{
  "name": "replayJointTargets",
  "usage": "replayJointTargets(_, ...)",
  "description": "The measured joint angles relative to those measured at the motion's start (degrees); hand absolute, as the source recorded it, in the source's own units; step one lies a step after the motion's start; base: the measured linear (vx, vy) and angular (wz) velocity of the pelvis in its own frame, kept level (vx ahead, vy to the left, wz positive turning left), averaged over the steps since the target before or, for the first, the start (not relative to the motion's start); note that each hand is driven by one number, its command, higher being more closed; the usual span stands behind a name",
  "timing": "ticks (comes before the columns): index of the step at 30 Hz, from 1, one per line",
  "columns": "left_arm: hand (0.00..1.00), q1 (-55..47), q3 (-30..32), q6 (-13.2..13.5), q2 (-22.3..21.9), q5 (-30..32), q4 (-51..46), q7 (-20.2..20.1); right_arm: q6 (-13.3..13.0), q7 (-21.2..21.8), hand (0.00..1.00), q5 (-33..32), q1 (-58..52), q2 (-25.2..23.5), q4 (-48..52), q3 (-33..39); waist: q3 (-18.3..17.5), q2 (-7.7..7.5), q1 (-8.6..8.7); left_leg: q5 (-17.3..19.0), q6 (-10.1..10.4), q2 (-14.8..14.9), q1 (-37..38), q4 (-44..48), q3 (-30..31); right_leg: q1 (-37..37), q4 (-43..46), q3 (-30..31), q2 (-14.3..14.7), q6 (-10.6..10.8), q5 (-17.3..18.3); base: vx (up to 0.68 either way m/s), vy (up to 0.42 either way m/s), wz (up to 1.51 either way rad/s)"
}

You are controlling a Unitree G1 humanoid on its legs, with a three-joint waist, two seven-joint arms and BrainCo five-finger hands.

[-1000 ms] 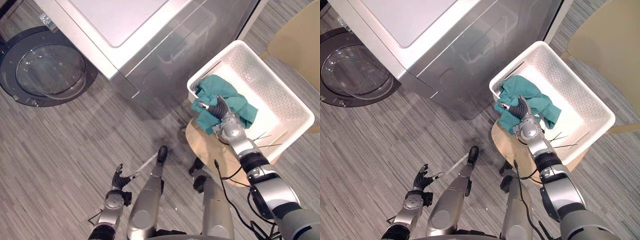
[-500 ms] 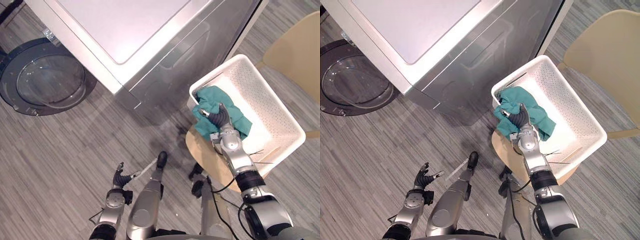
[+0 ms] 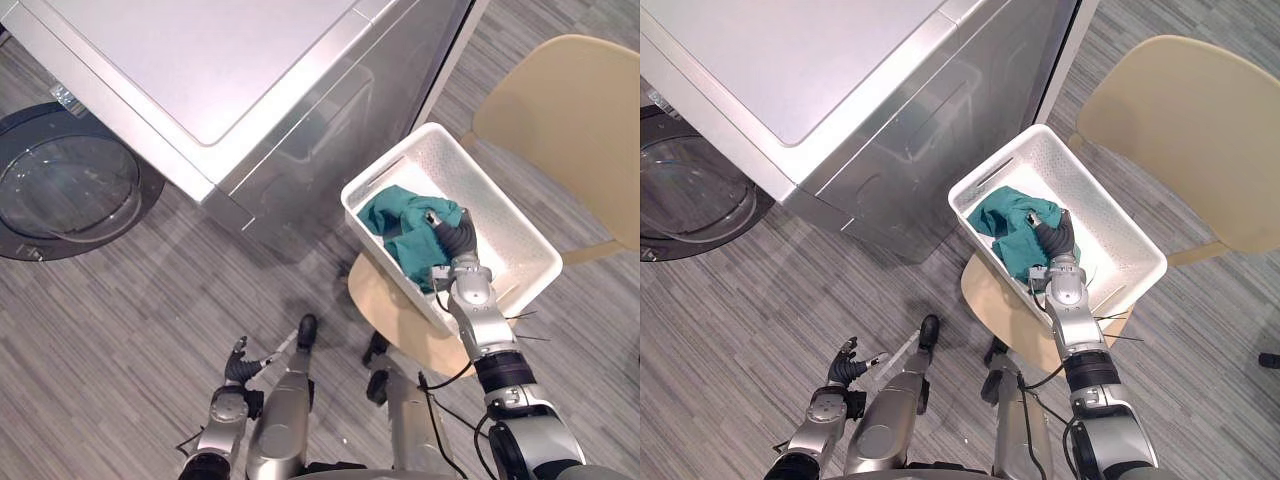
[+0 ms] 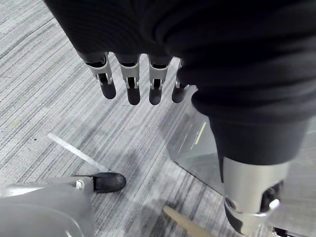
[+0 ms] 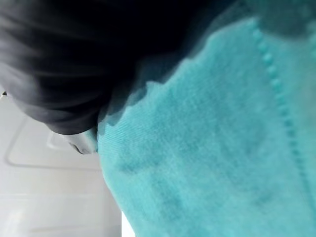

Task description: Pick up the laundry basket with both hands and put the clothes into the washing machine.

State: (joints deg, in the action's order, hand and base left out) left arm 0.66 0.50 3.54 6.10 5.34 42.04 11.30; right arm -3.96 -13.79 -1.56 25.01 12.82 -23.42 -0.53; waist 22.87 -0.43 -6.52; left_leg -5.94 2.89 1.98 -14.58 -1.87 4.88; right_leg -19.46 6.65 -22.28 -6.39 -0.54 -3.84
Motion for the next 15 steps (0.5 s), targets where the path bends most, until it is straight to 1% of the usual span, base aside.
replayJointTargets(4,0.00,-0.02,-0.08,-0.08,0.04,0.02,0.29,0.01,0.00,0.01,1.00,-0.66,-2.08,-0.31,0.00,0.05,-0.93,-0.17,0.39,0.01,0.02,-0.27,0.31,0.15,0.77,1.45,-1.37,-0.82,0.19,0.28,-0.43,0.02,-0.005,0.12)
replayJointTargets(5,0.00,-0.09,-0.08,-0.31,0.07,0.02,0.31,0.01,0.00,0.01,1.00,-1.51,-2.93,-0.81,0.00,0.20,-1.63,-0.24,0.83,0.02,0.03,-0.42,0.23,0.15,1.01,1.71,-1.95,-1.04,0.21,0.43,-0.55,0.02,0.010,0.10)
replayJointTargets(7,0.00,-0.10,-0.08,-0.48,0.24,0.03,0.32,0.00,-0.04,0.02,1.00,-3.84,-3.49,-1.98,0.07,0.49,-1.93,-0.26,1.07,0.16,0.22,-0.59,0.47,0.28,1.14,2.19,-2.25,-1.14,0.18,0.58,-0.60,0.00,0.006,0.04)
replayJointTargets(9,0.00,-0.10,-0.03,-0.58,0.33,0.06,0.32,0.00,-0.25,0.23,1.00,-8.85,-6.03,-3.71,1.50,1.76,-3.59,-0.18,1.05,0.33,0.44,-0.56,0.33,0.28,1.07,2.41,-3.18,-1.01,0.26,1.04,-0.89,0.01,0.002,-0.02)
replayJointTargets(10,0.00,-0.12,0.01,-0.61,0.36,0.07,0.33,0.00,-0.30,0.27,1.00,-9.99,-6.84,-4.16,2.29,2.15,-3.87,-0.23,1.05,0.34,0.45,-0.57,0.39,0.28,1.06,2.56,-3.33,-1.01,0.26,1.08,-0.93,0.00,0.000,0.00)
replayJointTargets(11,0.00,-0.18,0.14,-0.65,0.46,0.07,0.34,-0.01,-0.72,0.35,1.00,-11.38,-7.79,-4.86,3.14,2.67,-4.10,-0.28,1.08,0.40,0.53,-0.56,0.69,0.28,1.07,3.18,-3.97,-1.06,0.30,1.15,-1.18,0.03,0.012,-0.01)
replayJointTargets(12,0.00,-0.26,0.22,-0.88,0.55,0.08,0.34,-0.04,-1.63,0.61,1.00,-14.94,-9.70,-5.78,5.56,3.17,-4.35,-0.32,1.15,0.83,1.09,-0.46,1.45,0.28,0.96,4.34,-5.08,-0.99,0.39,1.05,-1.66,0.04,0.016,-0.03)
replayJointTargets(13,0.00,-0.56,0.26,-0.93,0.58,0.09,0.33,-0.05,-2.16,1.03,1.00,-16.86,-11.08,-6.35,7.34,3.40,-5.17,-0.35,1.16,0.84,1.09,-0.44,1.40,0.27,0.80,4.50,-5.68,-0.91,0.53,1.19,-1.87,0.03,0.015,-0.07)
replayJointTargets(14,0.00,-0.93,0.29,-0.92,0.58,0.09,0.34,-0.04,-2.30,1.44,1.00,-17.80,-11.91,-6.80,8.66,3.61,-5.78,-0.34,1.10,1.19,0.58,-0.31,1.44,0.20,0.71,4.54,-5.97,-0.83,0.65,1.19,-1.93,0.05,0.007,-0.21)
replayJointTargets(15,0.00,-2.00,0.66,-0.95,0.73,0.10,0.59,-0.07,-2.56,2.09,1.00,-19.66,-13.36,-8.14,12.16,4.07,-6.67,-0.65,1.13,1.87,0.42,-0.04,2.33,0.12,-0.19,5.01,-6.27,0.10,1.02,1.18,-1.94,0.05,0.002,-0.26)
